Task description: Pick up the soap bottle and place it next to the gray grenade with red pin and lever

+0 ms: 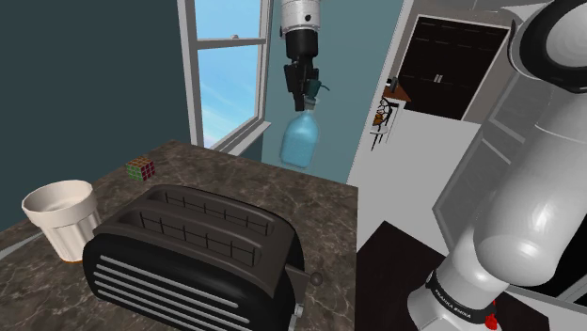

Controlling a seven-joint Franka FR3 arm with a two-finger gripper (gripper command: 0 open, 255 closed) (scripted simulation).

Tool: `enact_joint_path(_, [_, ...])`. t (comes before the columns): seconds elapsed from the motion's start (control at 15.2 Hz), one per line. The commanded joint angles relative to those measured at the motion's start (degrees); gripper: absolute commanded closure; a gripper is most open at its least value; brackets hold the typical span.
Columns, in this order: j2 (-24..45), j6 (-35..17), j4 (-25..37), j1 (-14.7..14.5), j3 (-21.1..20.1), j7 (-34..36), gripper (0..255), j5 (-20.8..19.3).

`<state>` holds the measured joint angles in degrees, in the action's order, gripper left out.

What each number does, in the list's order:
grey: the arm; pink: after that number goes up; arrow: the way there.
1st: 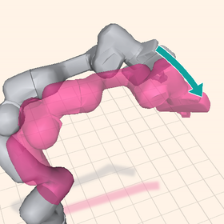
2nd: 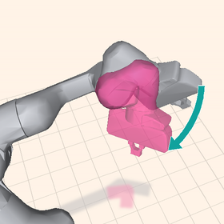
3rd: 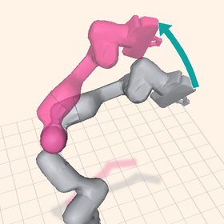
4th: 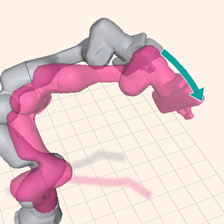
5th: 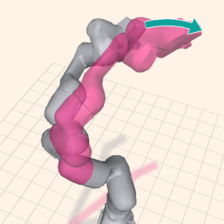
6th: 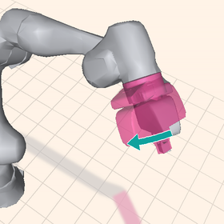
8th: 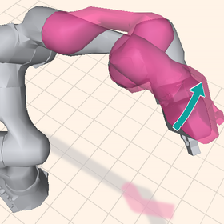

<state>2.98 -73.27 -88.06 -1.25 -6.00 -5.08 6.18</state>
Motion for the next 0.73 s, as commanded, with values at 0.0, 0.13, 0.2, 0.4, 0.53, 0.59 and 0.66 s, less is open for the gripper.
enact_joint_path(0.0, [0.6, 1.7, 2.3, 0.0, 0.0, 0.2, 255, 0.0])
enact_joint_path(0.13, [1.1, 3.4, 4.6, 0.0, 0.0, 0.4, 255, 0.0])
enact_joint_path(0.2, [1.4, 4.3, 5.7, 0.0, 0.0, 0.5, 255, 0.0])
enact_joint_path(0.4, [2.4, 7.0, 9.4, 0.0, 0.0, 0.8, 255, 0.0])
enact_joint_path(0.53, [3.2, 8.8, 12.1, -0.1, -0.1, 1.1, 255, 0.0])
enact_joint_path(0.59, [3.6, 9.8, 13.5, -0.1, -0.1, 1.2, 255, 0.1])
enact_joint_path(0.66, [4.1, 10.7, 14.9, -0.1, -0.1, 1.4, 255, 0.1])
